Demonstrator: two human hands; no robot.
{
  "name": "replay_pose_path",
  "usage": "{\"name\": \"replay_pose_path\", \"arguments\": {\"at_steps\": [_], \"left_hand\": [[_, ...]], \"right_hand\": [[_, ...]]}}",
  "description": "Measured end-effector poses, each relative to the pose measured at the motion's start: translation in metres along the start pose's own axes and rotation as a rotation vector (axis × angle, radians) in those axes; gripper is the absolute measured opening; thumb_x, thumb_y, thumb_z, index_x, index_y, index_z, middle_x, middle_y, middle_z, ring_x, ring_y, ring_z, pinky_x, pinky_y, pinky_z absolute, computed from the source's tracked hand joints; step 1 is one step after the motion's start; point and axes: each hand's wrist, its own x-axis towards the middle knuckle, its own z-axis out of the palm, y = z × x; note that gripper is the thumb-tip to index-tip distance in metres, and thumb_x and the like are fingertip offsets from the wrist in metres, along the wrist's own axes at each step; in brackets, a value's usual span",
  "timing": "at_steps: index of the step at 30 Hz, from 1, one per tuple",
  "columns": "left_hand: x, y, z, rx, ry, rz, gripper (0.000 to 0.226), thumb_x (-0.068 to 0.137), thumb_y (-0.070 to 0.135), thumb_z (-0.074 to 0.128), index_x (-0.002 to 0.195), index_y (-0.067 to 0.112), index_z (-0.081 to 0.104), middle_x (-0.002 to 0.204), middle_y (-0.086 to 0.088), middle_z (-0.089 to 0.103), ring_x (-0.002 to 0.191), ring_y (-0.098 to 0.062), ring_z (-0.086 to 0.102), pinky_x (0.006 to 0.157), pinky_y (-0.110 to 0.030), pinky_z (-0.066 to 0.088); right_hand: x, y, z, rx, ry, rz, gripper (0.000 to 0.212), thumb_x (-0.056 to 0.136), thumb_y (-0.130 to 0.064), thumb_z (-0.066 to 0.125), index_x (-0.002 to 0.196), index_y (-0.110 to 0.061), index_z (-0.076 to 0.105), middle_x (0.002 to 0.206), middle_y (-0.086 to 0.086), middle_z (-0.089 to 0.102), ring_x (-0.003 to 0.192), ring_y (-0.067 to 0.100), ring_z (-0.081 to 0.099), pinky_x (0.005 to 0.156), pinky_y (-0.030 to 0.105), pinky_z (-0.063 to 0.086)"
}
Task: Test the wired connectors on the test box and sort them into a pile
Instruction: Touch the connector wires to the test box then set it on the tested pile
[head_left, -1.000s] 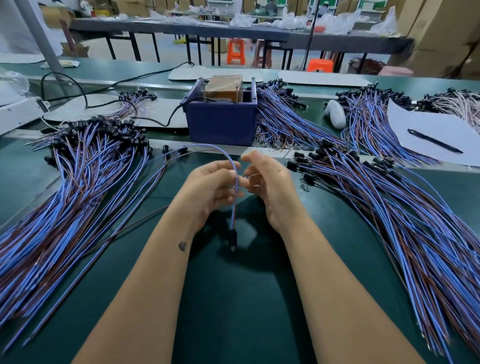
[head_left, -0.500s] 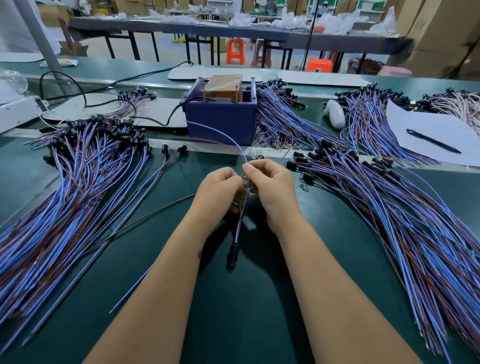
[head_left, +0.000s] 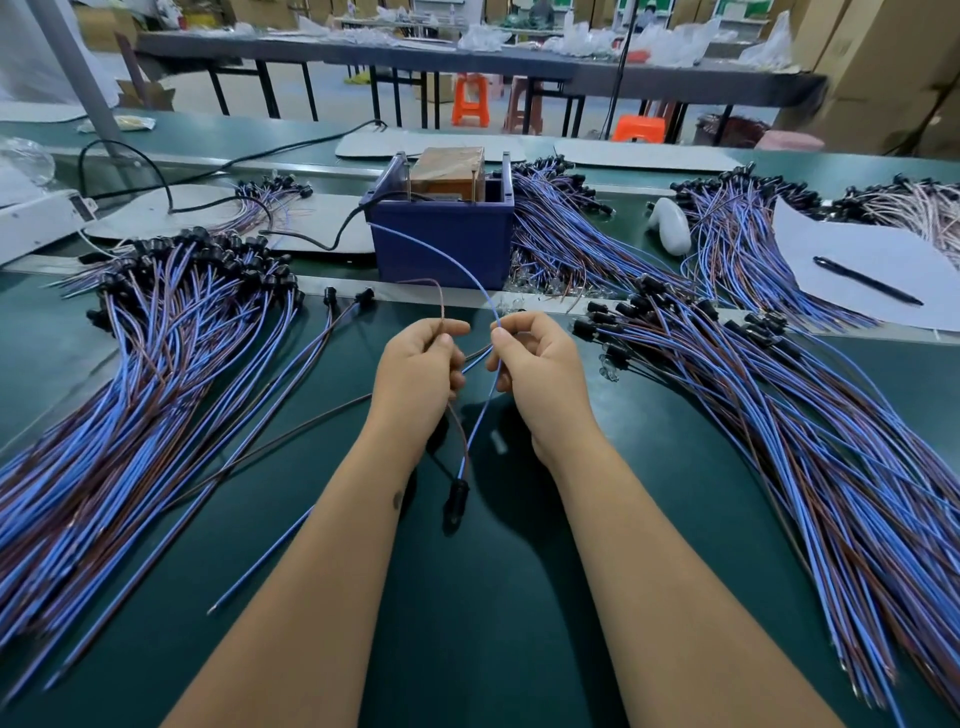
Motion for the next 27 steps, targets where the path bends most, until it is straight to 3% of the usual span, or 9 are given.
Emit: {"name": "replay_pose_path", "arguments": {"at_steps": [6,12,17,22,27], "left_hand": [[0.0006,0.0035,-0.0069,-0.046,0.006,0.065,0.030,0.106,0.029,0.037,0.103,0.033,0.067,0.052,0.010,0.032,0.043,-0.006,0.025,0.040,-0.017,0.025],[-0.0041,0.0074,-0.0031,0.088,0.000,0.012,0.040,0.091,0.013,0.047,0.069,0.032,0.075,0.051,0.013,0.041,0.046,-0.006,0.033,0.048,-0.022,0.032],[-0.0039,0.0063,-0.0040,0.046,-0.029,0.042,0.028,0.104,0.026,0.040,0.095,0.027,0.067,0.053,0.009,0.032,0.045,-0.007,0.025,0.043,-0.022,0.025],[-0.0014,0.0049,-0.0076,0.048,0.067,0.016,0.032,0.096,0.018,0.048,0.078,0.027,0.073,0.061,0.005,0.042,0.043,-0.005,0.033,0.041,-0.016,0.031],[-0.0021,0.0062,-0.0095,0.016,0.075,0.060,0.029,0.102,0.026,0.042,0.093,0.032,0.070,0.050,0.014,0.032,0.042,-0.004,0.028,0.041,-0.018,0.026]], "right_hand": [[-0.0008,-0.0030,-0.0007,0.072,0.051,0.028,0.013,0.097,-0.008,0.055,0.087,-0.017,0.057,0.062,0.001,0.058,0.047,0.005,0.045,0.048,0.018,0.039],[0.0008,-0.0036,-0.0029,0.107,0.073,0.064,0.021,0.085,0.003,0.050,0.076,-0.015,0.057,0.056,-0.001,0.054,0.049,0.008,0.044,0.045,0.016,0.037],[0.0014,-0.0018,-0.0027,0.129,0.068,0.068,0.023,0.079,0.004,0.045,0.081,-0.012,0.062,0.049,-0.001,0.048,0.047,0.008,0.041,0.043,0.016,0.032],[0.0025,-0.0011,-0.0036,0.187,0.086,0.057,0.016,0.091,-0.004,0.053,0.084,-0.014,0.063,0.049,-0.006,0.043,0.048,0.008,0.036,0.048,0.020,0.030],[0.0027,-0.0004,-0.0027,0.201,0.100,0.039,0.013,0.094,-0.015,0.060,0.085,-0.017,0.068,0.050,-0.010,0.042,0.045,0.006,0.032,0.045,0.017,0.031]]}}
